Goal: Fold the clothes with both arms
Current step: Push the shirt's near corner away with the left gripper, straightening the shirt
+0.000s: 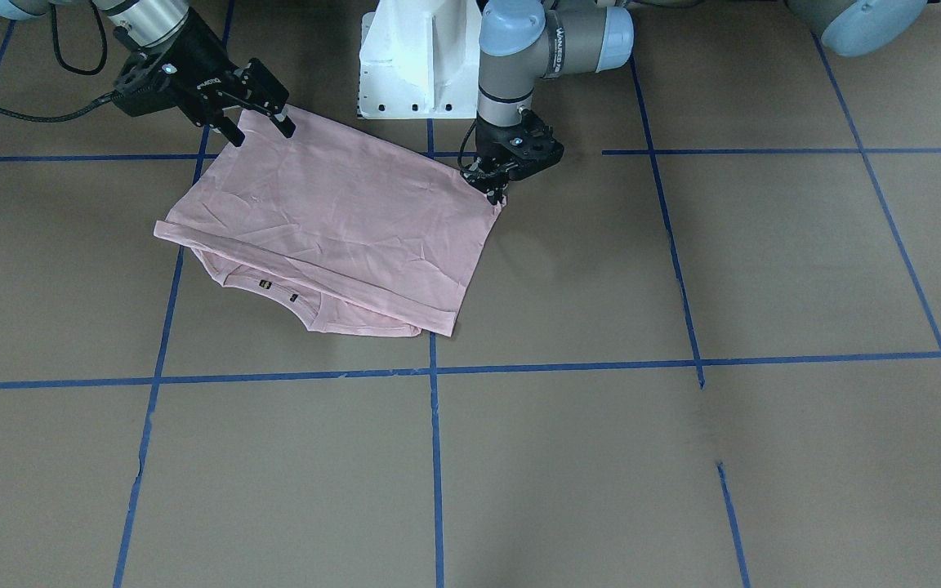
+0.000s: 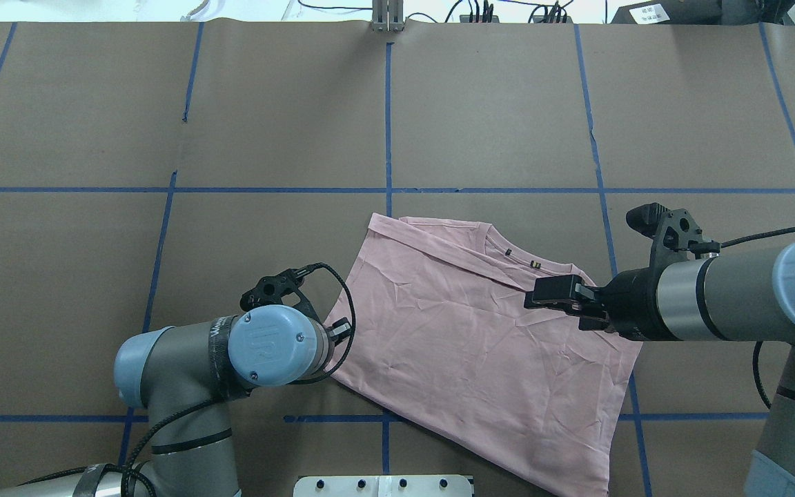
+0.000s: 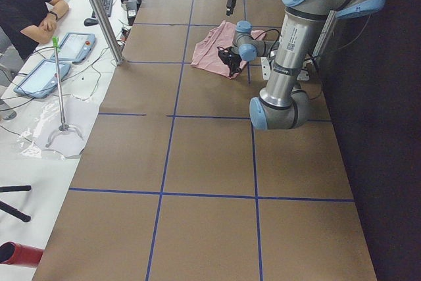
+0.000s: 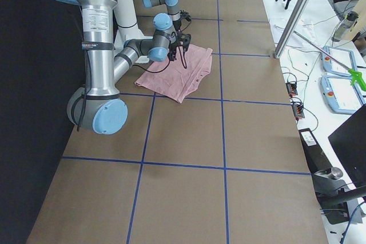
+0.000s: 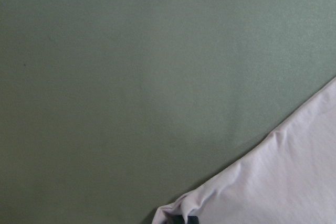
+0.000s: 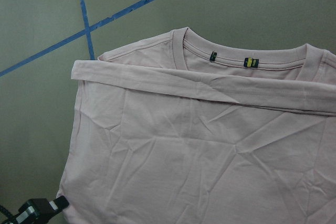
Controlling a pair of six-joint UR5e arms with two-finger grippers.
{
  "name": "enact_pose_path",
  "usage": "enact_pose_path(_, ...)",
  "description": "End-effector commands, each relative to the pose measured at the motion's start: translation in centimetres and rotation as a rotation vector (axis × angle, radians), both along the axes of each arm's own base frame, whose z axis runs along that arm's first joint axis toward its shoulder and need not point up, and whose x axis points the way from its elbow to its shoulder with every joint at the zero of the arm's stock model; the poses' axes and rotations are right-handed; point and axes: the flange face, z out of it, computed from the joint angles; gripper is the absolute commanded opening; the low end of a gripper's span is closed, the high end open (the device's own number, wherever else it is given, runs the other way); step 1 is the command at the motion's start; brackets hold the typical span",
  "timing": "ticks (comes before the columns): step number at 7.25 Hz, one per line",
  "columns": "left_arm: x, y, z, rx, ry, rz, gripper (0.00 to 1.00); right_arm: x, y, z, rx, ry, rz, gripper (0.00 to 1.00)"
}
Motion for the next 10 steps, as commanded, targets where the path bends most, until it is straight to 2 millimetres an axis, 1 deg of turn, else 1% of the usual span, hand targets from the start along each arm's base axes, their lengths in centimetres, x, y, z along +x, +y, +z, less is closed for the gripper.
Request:
enact_pose_path(1, -1.4, -2.1, 0.1, 0.014, -0.004, -0.03, 0.0, -0.3, -0.1, 0.2, -0.003, 0.005, 0.001, 1.0)
enact_pose_path(2, -2.5, -4.3, 0.3, 0.061, -0.024, -0.025, 0.0, -1.0, -0.3, 0.5, -0.007, 0.01, -0.003, 1.0)
enact_pose_path(4, -4.0, -9.2, 2.4, 0.098, -0.083, -0.05, 0.0, -1.0, -0.3, 0.5, -0.007, 0.009, -0.003, 1.0)
enact_pose_path(5, -5.3, -12.0, 2.8, 0.13, -0.097, -0.062, 0.0, -1.1, -0.4, 0.4, -0.006, 0.007, -0.003, 1.0)
enact_pose_path(6, -6.2, -15.0, 3.3, 0.169, -0.077, -0.087, 0.0, -1.1, -0.4, 0.4, -0.006, 0.007, -0.003, 1.0)
enact_pose_path(7, -5.8, -18.7, 3.1, 0.192, -0.085, -0.108, 0.0, -1.2, -0.3, 0.4, -0.006, 0.007, -0.003, 1.0)
enact_pose_path(8, -5.4, -23.0, 3.4, 0.21, -0.099, -0.135, 0.0, -1.2, -0.4, 0.4, -0.005, 0.008, -0.001, 1.0)
enact_pose_path(9, -5.9, -26.8, 4.2, 0.244, -0.101, -0.154, 0.0, -1.2, -0.4, 0.5, -0.007, 0.009, -0.001, 1.0)
enact_pose_path(10, -6.3, -29.6, 3.7, 0.296, -0.12, -0.177, 0.0, -1.4, -0.4, 0.7, -0.01, 0.014, -0.002, 1.0)
